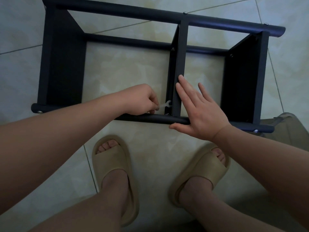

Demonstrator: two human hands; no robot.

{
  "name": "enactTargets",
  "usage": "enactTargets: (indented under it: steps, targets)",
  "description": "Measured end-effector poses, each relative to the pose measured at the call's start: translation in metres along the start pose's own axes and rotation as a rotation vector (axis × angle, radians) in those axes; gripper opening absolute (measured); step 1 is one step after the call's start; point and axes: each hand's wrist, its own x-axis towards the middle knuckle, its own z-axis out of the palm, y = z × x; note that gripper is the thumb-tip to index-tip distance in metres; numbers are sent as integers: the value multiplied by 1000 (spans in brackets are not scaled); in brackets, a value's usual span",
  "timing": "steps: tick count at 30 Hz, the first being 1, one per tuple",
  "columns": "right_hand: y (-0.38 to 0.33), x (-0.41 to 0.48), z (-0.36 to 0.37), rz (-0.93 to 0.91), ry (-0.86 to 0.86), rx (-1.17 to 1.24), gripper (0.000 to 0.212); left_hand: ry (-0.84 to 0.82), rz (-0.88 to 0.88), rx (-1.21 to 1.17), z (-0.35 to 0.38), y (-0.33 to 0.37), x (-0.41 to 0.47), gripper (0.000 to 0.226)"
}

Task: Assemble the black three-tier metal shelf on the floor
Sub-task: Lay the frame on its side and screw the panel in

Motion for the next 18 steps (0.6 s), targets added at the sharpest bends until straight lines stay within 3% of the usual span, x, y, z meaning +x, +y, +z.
enactTargets:
  steps: [11,18]
  targets:
    - [-1,1,0,5,0,4,107,199,17,-54,-11,-5,7,17]
    - [-2,1,-2,7,-3,11,106,183,-60,-578,-15,3,5,16]
